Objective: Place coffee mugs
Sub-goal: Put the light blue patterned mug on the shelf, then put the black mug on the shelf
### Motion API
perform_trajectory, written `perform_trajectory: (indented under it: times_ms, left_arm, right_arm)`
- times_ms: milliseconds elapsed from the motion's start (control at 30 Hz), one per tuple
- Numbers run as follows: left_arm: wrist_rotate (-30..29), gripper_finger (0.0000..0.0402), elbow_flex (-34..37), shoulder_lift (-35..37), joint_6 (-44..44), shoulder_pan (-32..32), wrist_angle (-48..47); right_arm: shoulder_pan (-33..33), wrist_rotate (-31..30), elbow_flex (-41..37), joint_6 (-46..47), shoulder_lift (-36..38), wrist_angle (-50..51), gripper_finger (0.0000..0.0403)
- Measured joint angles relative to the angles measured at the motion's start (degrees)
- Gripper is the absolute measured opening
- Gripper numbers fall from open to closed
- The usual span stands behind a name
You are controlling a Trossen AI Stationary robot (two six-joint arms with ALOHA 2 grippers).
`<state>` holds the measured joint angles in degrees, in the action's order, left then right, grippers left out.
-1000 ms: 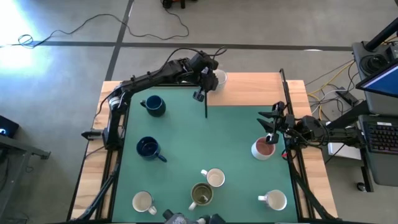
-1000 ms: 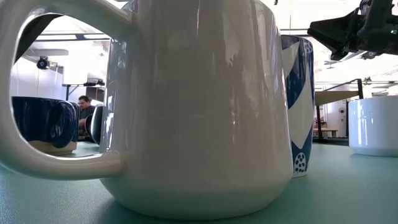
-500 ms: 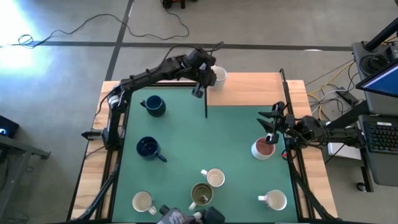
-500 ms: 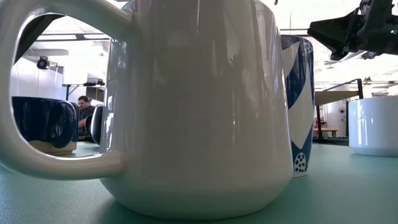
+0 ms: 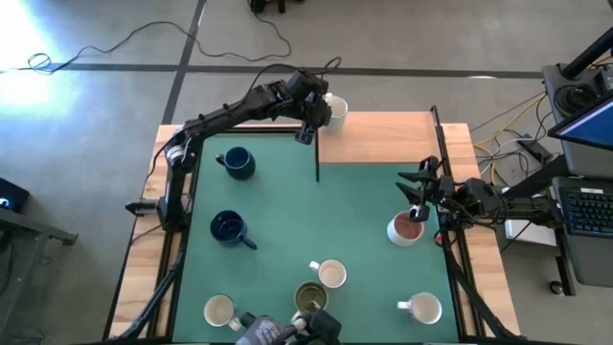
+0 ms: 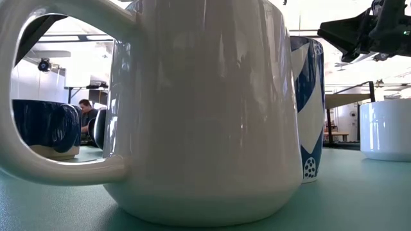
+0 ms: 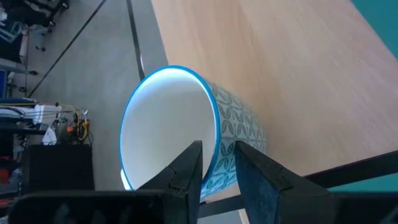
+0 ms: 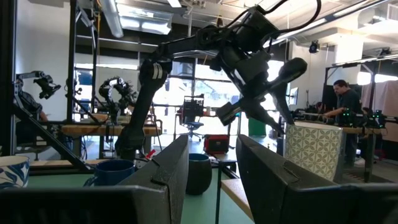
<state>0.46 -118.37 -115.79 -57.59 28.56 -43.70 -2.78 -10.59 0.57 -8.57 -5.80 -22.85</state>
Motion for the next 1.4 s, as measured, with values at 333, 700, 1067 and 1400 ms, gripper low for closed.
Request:
perform_trajectory:
  times_ms: [333,700,1067,1400]
  left_arm:
    - [-1.95,0.0075,0.00,0.00,1.71,0.54,-0.28]
    - [-2.81,0.0075,0.00,0.10,4.33,0.65,-0.42]
    - [0.62,0.0088,0.00,1.59,8.92,-0.33,-1.42]
    - [0.09,0.0148,0.00,4.55,10.92,-2.68,-3.63]
  right_arm:
    - [0.00,-0.01,0.00,0.01,0.00,0.00,0.0123]
    - [0.01,-0.02,0.01,-0.01,0.00,0.00,0.0123]
    - [-0.01,0.00,0.01,-0.01,0.00,0.00,0.0123]
    - [0.00,-0.01,0.00,0.00,0.00,0.00,0.0123]
